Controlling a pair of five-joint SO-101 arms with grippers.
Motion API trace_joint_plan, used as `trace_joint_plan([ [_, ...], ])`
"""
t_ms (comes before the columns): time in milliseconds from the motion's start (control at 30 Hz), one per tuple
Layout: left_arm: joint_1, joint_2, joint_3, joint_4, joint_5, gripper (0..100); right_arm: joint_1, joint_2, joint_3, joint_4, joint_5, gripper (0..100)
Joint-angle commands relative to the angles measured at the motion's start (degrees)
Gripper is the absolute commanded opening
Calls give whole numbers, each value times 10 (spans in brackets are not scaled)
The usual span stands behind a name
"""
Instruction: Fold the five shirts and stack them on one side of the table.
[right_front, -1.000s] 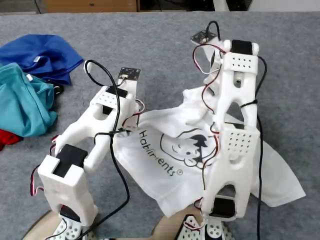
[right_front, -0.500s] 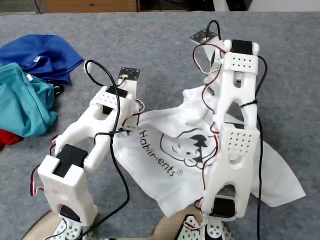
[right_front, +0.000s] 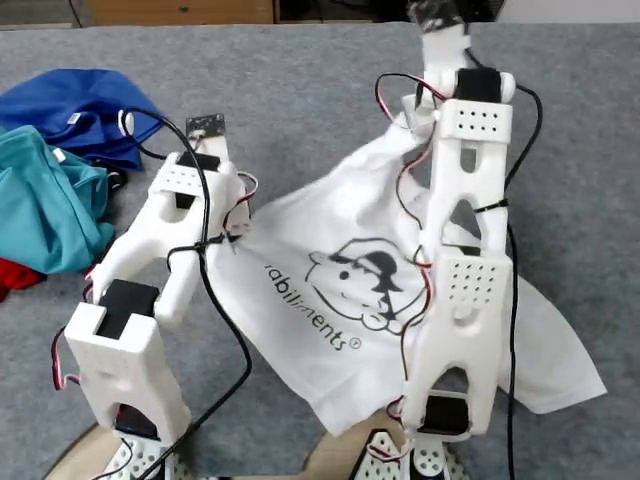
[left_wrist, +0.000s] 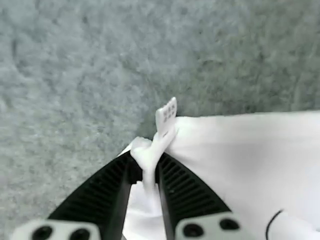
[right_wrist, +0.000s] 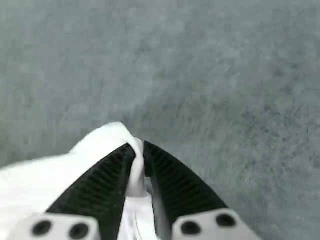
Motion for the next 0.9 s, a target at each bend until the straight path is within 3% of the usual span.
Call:
trace_joint_plan([
  [0, -11, -4, -26, 7, 10, 18, 55, 23, 1, -98, -80, 5],
  [233, -18, -5, -73, 11, 7, 18, 90, 88, -39, -142, -92, 5],
  [567, -116, 10, -158, 8, 5, 26, 93, 114, -80, -133, -92, 5],
  [867, -173, 71, -162, 5, 11, 316, 93, 114, -79, -135, -90, 5],
])
